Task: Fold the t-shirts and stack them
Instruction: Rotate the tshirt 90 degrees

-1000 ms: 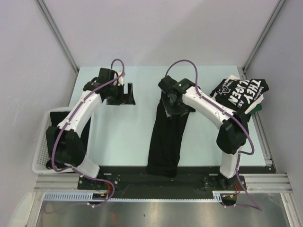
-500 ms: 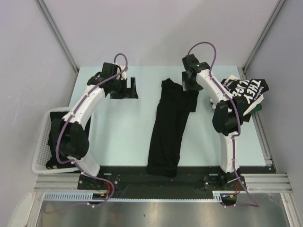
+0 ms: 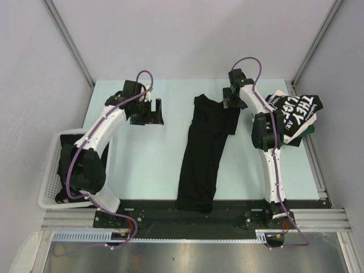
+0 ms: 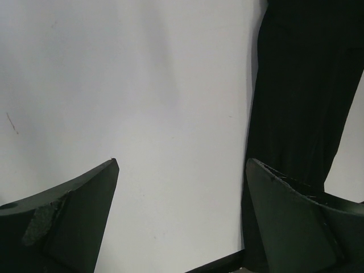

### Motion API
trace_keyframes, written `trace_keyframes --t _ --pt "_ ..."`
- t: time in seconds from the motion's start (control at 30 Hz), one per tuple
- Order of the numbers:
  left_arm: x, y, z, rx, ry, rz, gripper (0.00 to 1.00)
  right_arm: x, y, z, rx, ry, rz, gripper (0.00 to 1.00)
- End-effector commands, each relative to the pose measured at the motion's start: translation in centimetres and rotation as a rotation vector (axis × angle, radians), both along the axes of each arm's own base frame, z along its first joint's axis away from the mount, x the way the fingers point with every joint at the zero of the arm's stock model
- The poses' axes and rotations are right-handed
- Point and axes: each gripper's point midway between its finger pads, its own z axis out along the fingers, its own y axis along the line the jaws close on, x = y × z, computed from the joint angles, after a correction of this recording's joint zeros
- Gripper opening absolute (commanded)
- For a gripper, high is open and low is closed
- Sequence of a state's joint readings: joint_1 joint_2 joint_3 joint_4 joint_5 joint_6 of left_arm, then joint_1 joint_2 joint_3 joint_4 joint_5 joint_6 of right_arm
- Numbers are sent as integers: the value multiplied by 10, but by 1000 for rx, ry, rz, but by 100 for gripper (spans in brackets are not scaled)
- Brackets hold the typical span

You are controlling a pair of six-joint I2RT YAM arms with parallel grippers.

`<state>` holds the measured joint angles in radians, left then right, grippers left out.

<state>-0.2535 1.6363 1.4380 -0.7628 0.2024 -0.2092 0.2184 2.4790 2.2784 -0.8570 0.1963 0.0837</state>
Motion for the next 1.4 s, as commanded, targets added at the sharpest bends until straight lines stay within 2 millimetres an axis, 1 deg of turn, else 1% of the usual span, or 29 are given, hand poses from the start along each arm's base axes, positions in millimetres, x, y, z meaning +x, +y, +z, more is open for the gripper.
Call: trace_keyframes --t 0.0,0.1,0.17,0.27,0.3,0.43,0.47,0.57,0.6,0.7,0.73,0.77,0.83,0.9,0.93,0.97,1.0,1.03,1.07,1.13,1.17,1.2,1.27,1.33,1.37 --pt "-4 5 18 17 -50 13 100 22 -17 14 20 -72 -8 78" --pt "-3 6 18 25 -51 19 99 24 -23 8 23 -67 -12 79" --pt "-2 6 18 29 -49 23 99 25 -27 -1 37 -54 -18 79" --pt "0 6 19 27 -45 28 99 23 -25 -14 56 -31 -18 79" --pt "0 6 21 27 -45 29 100 24 -24 -16 67 -30 -20 79" --pt "1 7 22 32 -47 38 99 23 -13 -27 124 -13 -11 77" --pt "1 7 21 34 -42 40 100 23 -10 -32 141 -6 -6 76" --pt "2 7 20 36 -38 41 99 22 -3 -37 175 5 -2 73" --pt "2 8 20 36 -40 42 100 21 5 -38 201 9 15 72" --pt "2 8 18 40 -30 43 99 19 14 -46 239 28 28 66" --pt "2 8 17 40 -28 42 100 18 22 -47 265 35 38 65" --pt "1 9 17 43 -26 45 99 17 25 -49 273 43 40 61" --pt "1 9 17 46 -27 42 100 14 37 -57 300 63 62 58" --pt "1 10 16 52 -24 43 100 13 46 -60 318 71 78 49" --pt "1 11 16 54 -25 44 99 11 53 -65 328 82 89 44" --pt "-1 12 15 59 -20 44 99 11 56 -67 335 83 96 34" --pt "-2 12 15 60 -21 44 100 12 59 -68 340 81 101 27" --pt "-2 13 14 62 -18 46 100 13 64 -70 347 78 108 22" --pt "-3 12 14 62 -20 43 100 14 66 -72 353 77 115 16" --pt "-7 13 11 65 -11 43 99 20 70 -74 355 61 123 8" --pt "-10 14 8 67 -4 43 99 23 71 -74 357 54 127 2" --pt "-11 14 10 67 -8 42 99 25 71 -74 359 48 128 0" --pt "-15 16 7 70 -1 44 99 32 75 -73 365 19 140 0" --pt "-18 17 9 69 -6 41 100 40 78 -68 369 -16 151 0" --pt "-21 17 6 74 1 37 99 44 80 -64 378 -34 159 0"
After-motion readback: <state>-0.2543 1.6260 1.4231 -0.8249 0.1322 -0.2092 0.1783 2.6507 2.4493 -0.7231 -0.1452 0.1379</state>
